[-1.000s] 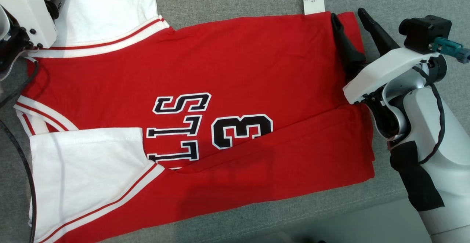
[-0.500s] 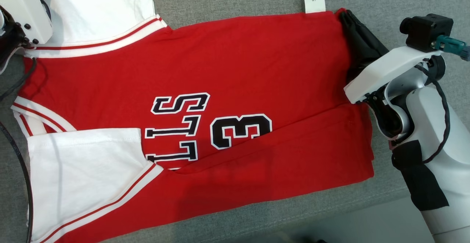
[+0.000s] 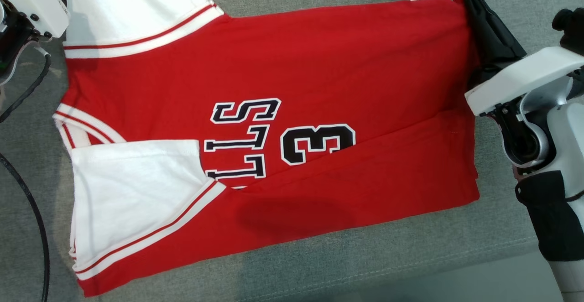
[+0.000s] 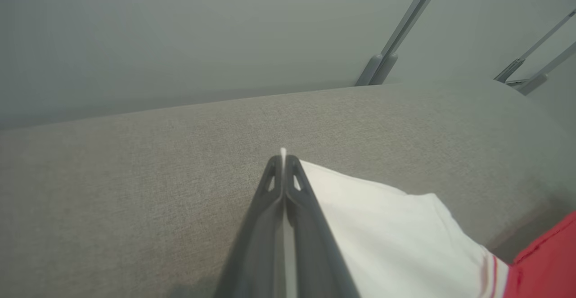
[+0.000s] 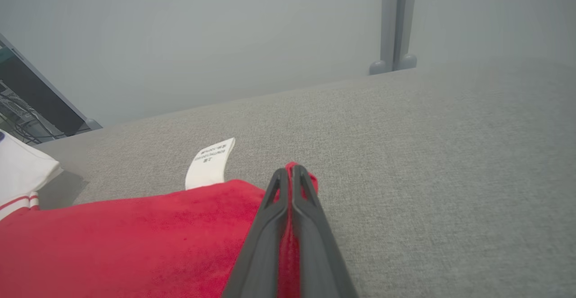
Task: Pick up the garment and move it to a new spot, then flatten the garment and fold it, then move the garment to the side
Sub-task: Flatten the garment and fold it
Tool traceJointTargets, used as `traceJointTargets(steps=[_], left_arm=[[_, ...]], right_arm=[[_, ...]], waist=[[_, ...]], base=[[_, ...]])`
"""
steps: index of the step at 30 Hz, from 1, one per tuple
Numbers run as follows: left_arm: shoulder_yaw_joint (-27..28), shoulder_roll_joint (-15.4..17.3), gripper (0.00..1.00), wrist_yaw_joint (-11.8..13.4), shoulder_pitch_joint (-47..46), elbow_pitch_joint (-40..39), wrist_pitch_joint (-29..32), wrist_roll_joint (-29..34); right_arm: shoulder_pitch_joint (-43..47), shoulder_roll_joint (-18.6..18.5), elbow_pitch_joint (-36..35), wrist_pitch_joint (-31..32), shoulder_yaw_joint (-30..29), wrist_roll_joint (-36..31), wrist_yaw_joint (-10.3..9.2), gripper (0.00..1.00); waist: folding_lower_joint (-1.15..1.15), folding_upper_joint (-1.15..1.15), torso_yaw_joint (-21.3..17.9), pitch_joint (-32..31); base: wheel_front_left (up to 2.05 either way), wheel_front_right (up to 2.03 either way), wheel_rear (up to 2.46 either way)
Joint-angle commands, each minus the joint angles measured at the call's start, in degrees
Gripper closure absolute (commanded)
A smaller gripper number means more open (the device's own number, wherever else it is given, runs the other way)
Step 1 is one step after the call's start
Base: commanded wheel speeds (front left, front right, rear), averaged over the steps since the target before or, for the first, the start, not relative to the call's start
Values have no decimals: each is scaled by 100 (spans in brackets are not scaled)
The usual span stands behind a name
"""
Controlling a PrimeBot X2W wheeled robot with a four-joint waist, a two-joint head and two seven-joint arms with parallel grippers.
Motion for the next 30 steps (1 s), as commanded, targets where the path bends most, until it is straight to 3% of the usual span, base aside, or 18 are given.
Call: traceJointTargets(steps=[1, 10, 19, 24, 30], left_arm=[[239, 232, 100, -29, -196, -174, -139, -78], [228, 160, 100, -39, 269, -648, -678, -213], [265, 245, 100, 41, 918, -1562, -1035, -292], [342, 324, 100, 253, 1348, -2184, -1316, -243], [421, 422, 100, 809, 2591, -3352, -1850, -141]], right_arm=[[252, -120, -242, 68, -36, 120, -1, 100], [1136, -573, -1018, 612, -394, 437, -1, 100], [1686, -689, -1746, 686, -902, 343, -1, 100], [1948, -680, -1895, 703, -1058, 131, -1, 100], [2539, -670, -2158, 507, -1018, -104, -1, 100]], waist=[[0, 0, 94, -104], [0, 0, 454, -442], [0, 0, 683, -639], [0, 0, 782, -737], [0, 0, 900, -873]], base=[[0, 0, 0], [0, 0, 0], [0, 0, 0], [0, 0, 0], [0, 0, 0]])
